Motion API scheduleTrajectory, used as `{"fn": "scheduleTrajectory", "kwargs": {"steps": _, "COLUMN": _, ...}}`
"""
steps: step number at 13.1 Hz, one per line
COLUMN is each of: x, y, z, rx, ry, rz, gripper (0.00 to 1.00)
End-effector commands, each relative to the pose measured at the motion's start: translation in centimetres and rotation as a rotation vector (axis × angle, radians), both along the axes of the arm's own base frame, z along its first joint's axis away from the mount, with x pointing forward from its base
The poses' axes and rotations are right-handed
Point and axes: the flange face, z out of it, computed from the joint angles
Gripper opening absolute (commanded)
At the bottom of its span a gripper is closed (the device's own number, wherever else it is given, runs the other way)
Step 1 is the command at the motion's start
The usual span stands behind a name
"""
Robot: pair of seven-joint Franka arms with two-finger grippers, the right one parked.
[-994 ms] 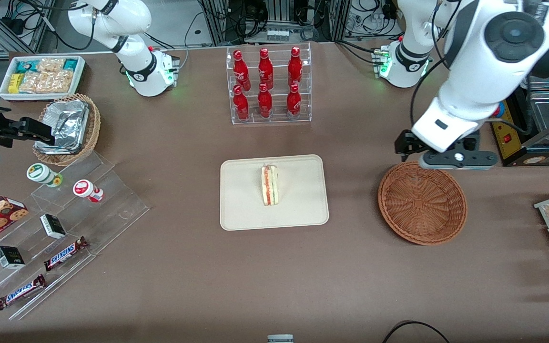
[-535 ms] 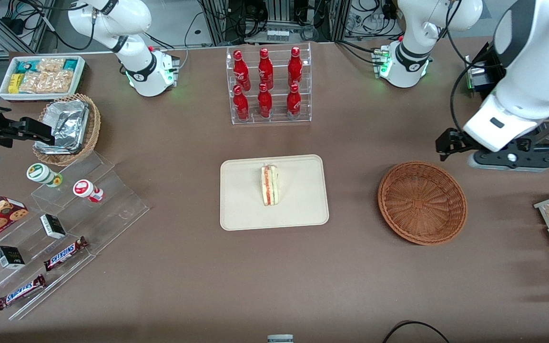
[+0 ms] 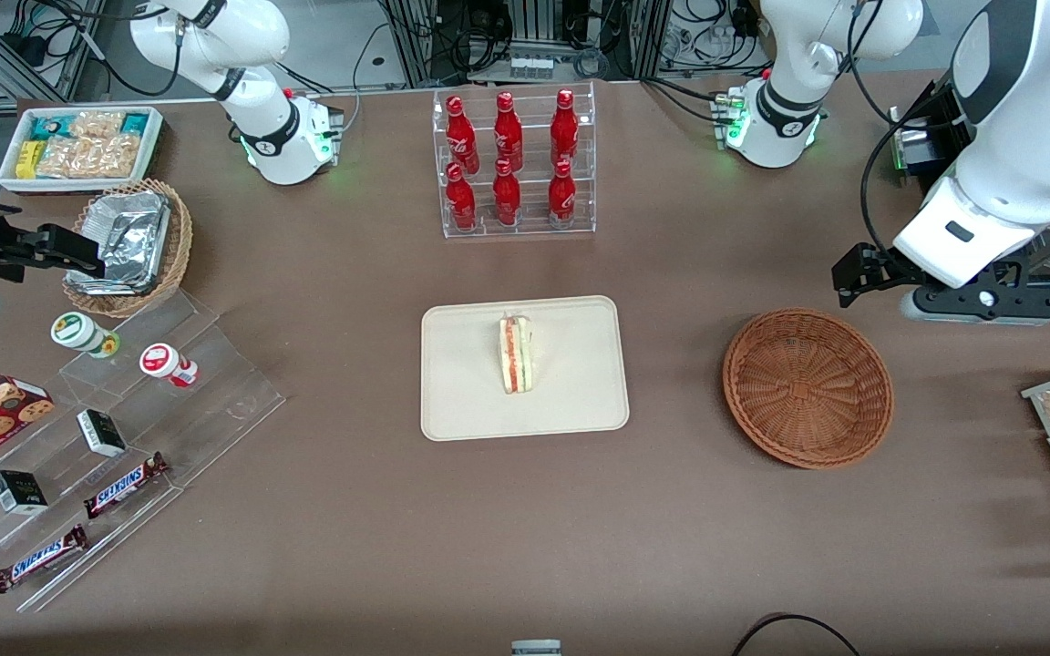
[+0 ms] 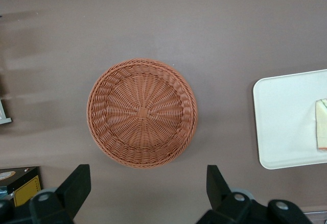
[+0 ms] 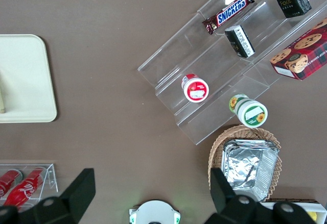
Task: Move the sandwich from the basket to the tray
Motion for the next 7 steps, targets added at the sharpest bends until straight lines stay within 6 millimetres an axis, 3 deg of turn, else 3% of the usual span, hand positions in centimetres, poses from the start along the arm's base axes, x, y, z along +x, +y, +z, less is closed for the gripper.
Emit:
{"fn": "scheduleTrajectory", "kwargs": {"steps": 1, "x": 0.7, "y": 2.9, "z": 0.6, "rx": -0.02, "ry": -0.002, "rz": 0.074, "gripper": 1.0}}
{"fn": "scheduleTrajectory", "kwargs": {"steps": 2, "x": 0.4, "y": 0.8, "z": 0.7, "rx": -0.043, "ry": -0.001, "rz": 0.035, "gripper": 1.0}}
{"fn": "scheduleTrajectory", "kwargs": {"steps": 3, "x": 0.6, "y": 2.0, "z": 1.0, "rx": -0.049, "ry": -0.004, "rz": 0.053, "gripper": 1.0}}
{"fn": "scheduleTrajectory", "kwargs": {"steps": 7, "x": 0.4, "y": 2.8, "z": 1.6, "rx": -0.053, "ry": -0.009, "rz": 0.06, "gripper": 1.0}}
